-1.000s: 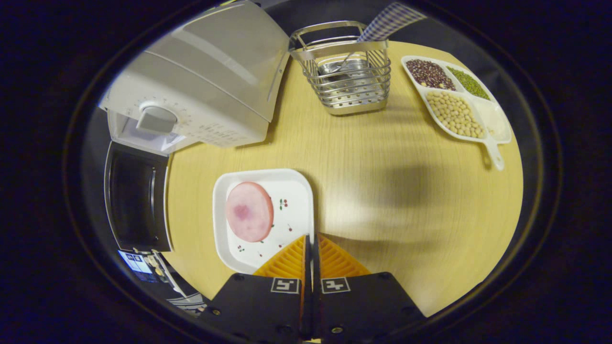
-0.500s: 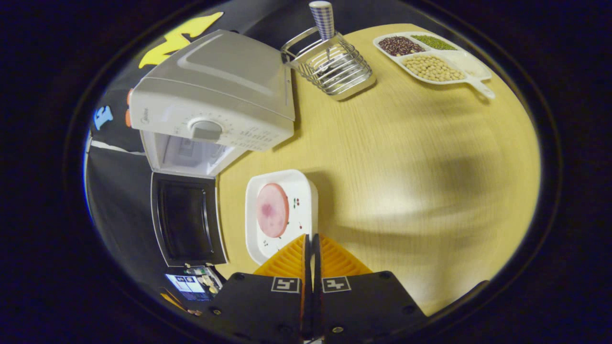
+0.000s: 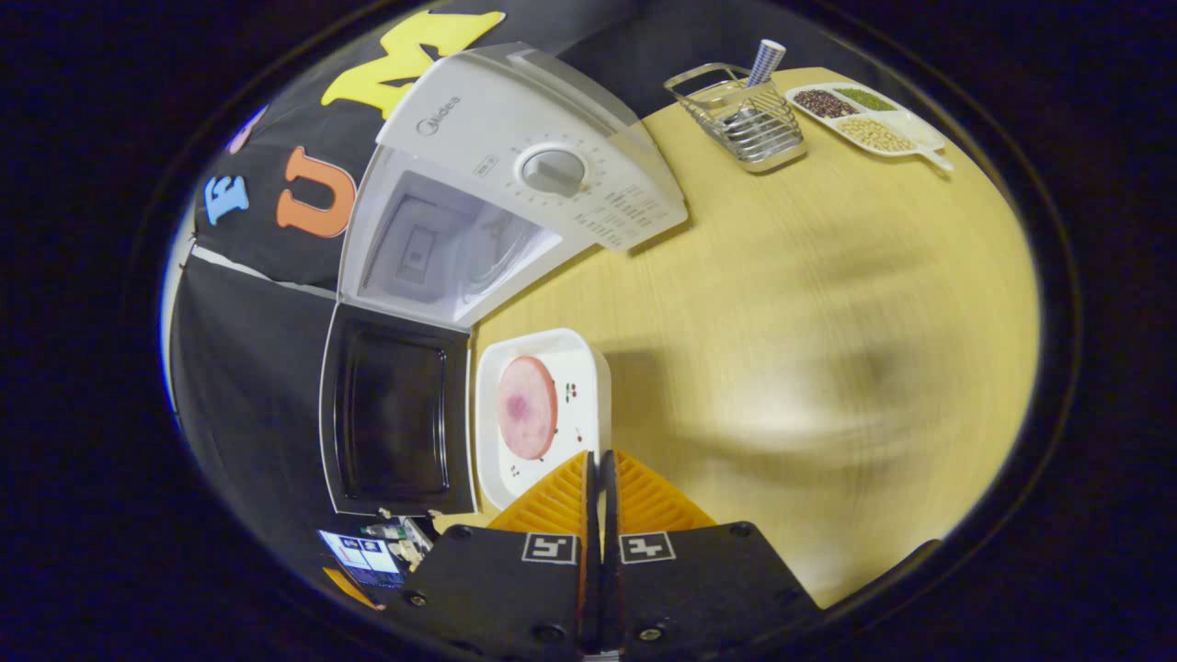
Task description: Open the microwave oven with the left hand, put the food in, and close the microwave oven.
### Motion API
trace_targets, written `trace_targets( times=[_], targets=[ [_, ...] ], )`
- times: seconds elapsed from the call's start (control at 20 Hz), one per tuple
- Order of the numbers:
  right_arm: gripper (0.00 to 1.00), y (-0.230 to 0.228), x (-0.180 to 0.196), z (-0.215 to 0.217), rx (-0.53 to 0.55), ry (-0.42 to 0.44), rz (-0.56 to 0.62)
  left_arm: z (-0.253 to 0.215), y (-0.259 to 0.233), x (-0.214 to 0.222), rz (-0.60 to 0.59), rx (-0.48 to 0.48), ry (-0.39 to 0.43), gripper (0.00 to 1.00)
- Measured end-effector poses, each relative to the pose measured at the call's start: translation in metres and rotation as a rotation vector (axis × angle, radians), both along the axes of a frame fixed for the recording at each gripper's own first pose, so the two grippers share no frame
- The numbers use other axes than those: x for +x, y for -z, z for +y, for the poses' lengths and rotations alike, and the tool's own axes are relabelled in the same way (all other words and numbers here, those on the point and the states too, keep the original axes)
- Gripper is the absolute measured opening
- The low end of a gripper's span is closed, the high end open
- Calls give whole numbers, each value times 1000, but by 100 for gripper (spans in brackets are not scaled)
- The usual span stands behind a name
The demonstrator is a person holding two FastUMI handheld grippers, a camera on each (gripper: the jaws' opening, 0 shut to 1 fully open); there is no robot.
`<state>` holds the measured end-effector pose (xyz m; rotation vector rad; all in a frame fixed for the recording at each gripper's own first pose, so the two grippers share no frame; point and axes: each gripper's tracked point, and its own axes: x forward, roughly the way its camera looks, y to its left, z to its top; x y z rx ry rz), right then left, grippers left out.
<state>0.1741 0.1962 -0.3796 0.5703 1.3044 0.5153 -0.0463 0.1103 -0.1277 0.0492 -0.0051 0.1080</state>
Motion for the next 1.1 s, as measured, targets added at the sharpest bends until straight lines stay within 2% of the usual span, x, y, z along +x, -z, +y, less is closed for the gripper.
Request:
trace_targets(
  times=[0.2,0.45,0.65,0.7,0.8,0.9,0.95,1.0,1.05,1.1],
  targets=[
    [4,-2,-2,44,40,31,-12,21,12,0,18,-25,-33,96],
    [4,-5,17,98,129,161,3,50,28,-3,39,-51,-81,96],
    [4,-4,51,133,191,329,-30,60,31,6,38,-69,-88,96],
    [0,-3,61,138,195,379,-42,62,32,8,40,-75,-84,95],
    [4,-3,79,147,213,487,-57,62,31,13,34,-78,-72,96],
    [4,-3,100,152,231,604,-82,61,32,20,29,-79,-54,96],
    [0,-3,110,151,232,665,-97,60,35,22,28,-78,-46,96],
    [4,-1,119,150,221,723,-113,59,37,24,28,-77,-40,96],
    [0,2,127,150,208,774,-122,59,40,26,30,-79,-35,96],
    [4,5,134,151,195,814,-131,59,43,28,33,-81,-29,96]
  ],
)
